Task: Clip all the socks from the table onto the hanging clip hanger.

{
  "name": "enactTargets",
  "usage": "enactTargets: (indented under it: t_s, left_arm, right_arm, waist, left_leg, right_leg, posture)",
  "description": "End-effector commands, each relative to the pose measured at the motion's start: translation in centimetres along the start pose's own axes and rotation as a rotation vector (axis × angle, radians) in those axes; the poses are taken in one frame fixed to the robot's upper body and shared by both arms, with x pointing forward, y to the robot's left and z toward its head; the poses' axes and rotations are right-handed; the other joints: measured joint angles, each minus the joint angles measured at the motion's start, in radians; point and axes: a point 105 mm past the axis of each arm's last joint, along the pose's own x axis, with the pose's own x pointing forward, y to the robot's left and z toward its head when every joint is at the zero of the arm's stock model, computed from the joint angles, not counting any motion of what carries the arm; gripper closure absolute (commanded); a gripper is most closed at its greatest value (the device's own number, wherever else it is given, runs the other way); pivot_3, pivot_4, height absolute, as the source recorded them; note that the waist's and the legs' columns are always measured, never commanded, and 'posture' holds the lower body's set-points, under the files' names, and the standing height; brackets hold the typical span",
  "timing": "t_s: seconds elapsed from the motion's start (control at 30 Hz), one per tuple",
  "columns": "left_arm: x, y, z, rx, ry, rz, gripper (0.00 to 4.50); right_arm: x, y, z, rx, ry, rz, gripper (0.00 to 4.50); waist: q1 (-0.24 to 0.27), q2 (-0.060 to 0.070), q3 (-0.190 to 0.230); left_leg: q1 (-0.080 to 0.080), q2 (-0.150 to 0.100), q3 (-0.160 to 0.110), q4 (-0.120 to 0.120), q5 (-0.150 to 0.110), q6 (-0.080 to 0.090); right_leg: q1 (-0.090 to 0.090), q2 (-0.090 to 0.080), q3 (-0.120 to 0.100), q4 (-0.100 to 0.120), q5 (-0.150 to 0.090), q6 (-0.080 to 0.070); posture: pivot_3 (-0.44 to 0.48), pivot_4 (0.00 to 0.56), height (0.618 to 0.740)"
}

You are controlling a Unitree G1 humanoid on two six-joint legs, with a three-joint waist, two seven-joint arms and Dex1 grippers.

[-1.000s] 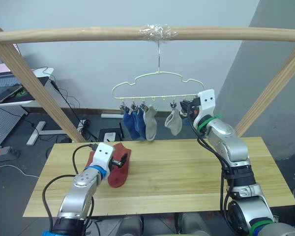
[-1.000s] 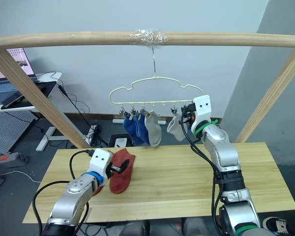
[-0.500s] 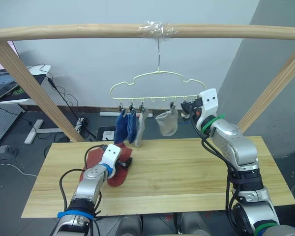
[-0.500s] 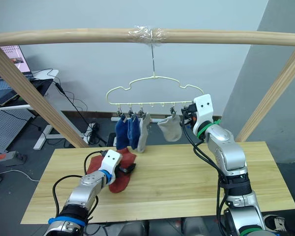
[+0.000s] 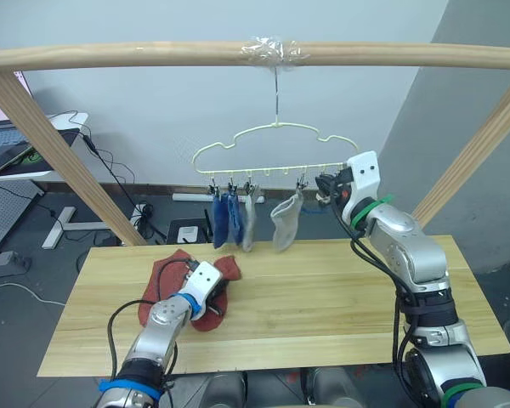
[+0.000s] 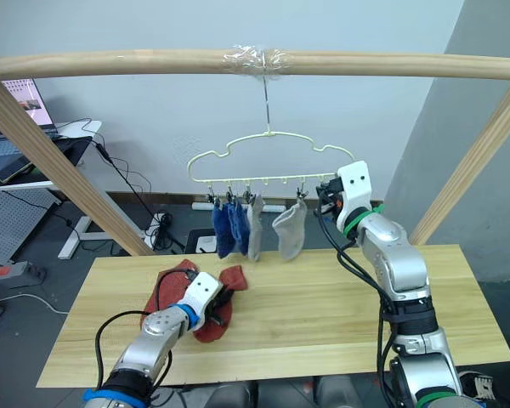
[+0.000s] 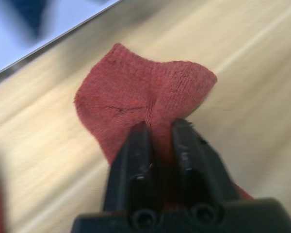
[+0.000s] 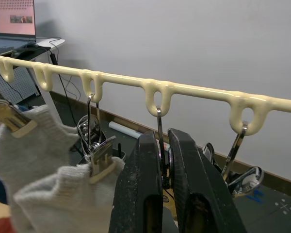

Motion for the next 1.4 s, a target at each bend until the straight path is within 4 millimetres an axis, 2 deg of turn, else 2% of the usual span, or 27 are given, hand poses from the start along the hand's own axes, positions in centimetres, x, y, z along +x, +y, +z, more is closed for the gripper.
enactTargets:
  t_s: [0.03, 0.2, 0.3, 0.47, 0.67, 1.07, 1.4]
  left_arm:
    - [-0.4, -2.5, 4.5, 0.009, -0.209, -0.123, 4.48]
    - [-1.7, -4.5, 10.8, -0.010, -0.459, -0.226, 4.48]
    - [-2.1, -6.5, 14.1, -0.003, -0.581, -0.285, 4.48]
    - [-1.8, -8.7, 16.8, 0.046, -0.672, -0.324, 4.48]
    - [-0.9, -10.2, 17.4, 0.063, -0.680, -0.355, 4.48]
    - [-0.2, -10.7, 18.3, 0.081, -0.700, -0.393, 4.48]
    - [-0.2, -11.3, 18.3, 0.094, -0.700, -0.416, 4.48]
  right_arm:
    - [-0.2, -0.8, 1.0, 0.055, -0.003, 0.006, 4.50]
    - [-0.8, -1.1, 1.1, 0.194, 0.103, 0.041, 4.50]
    - [-1.3, -1.1, 1.4, 0.310, 0.169, 0.064, 4.50]
    - [-1.6, -1.0, 2.6, 0.427, 0.210, 0.079, 4.50]
    - [-1.6, -0.5, 3.4, 0.476, 0.216, 0.079, 4.50]
    - [-1.9, -0.2, 3.7, 0.530, 0.229, 0.063, 4.50]
    - [-1.9, -0.3, 3.6, 0.536, 0.234, 0.049, 4.50]
  waist:
    - [0.000, 0.000, 0.000]
    - [0.001, 0.000, 0.000]
    - [0.001, 0.000, 0.000]
    - [-0.003, 0.000, 0.000]
    - [-0.005, 0.001, 0.000]
    - [-0.010, 0.001, 0.000]
    - [-0.017, 0.001, 0.000]
  left_leg:
    - [-0.001, 0.000, 0.000, 0.000, 0.000, 0.000]
    - [-0.005, 0.000, -0.002, 0.001, 0.000, 0.000]
    - [-0.005, 0.000, -0.001, 0.001, 0.000, 0.000]
    - [-0.005, -0.001, -0.001, 0.001, 0.000, 0.000]
    - [-0.005, -0.001, -0.001, 0.001, 0.000, 0.000]
    - [-0.005, -0.001, -0.001, 0.002, 0.000, 0.000]
    - [-0.006, -0.001, -0.001, 0.002, 0.000, 0.001]
  right_leg:
    - [-0.001, 0.000, 0.000, 0.000, 0.000, 0.000]
    - [-0.002, 0.000, -0.001, -0.001, 0.000, 0.000]
    - [-0.002, 0.000, -0.001, -0.001, 0.000, 0.000]
    - [-0.002, 0.000, -0.001, -0.002, 0.001, 0.000]
    - [-0.002, 0.000, -0.001, -0.001, 0.001, 0.001]
    - [-0.002, 0.000, -0.001, -0.001, 0.001, 0.001]
    - [-0.002, 0.000, -0.001, -0.001, 0.001, 0.001]
  posture:
    - [0.010, 0.128, 0.740]
    - [0.003, 0.127, 0.740]
    - [-0.009, 0.127, 0.740]
    - [-0.027, 0.125, 0.740]
    - [-0.037, 0.123, 0.740]
    - [-0.058, 0.138, 0.740]
    - [-0.056, 0.143, 0.740]
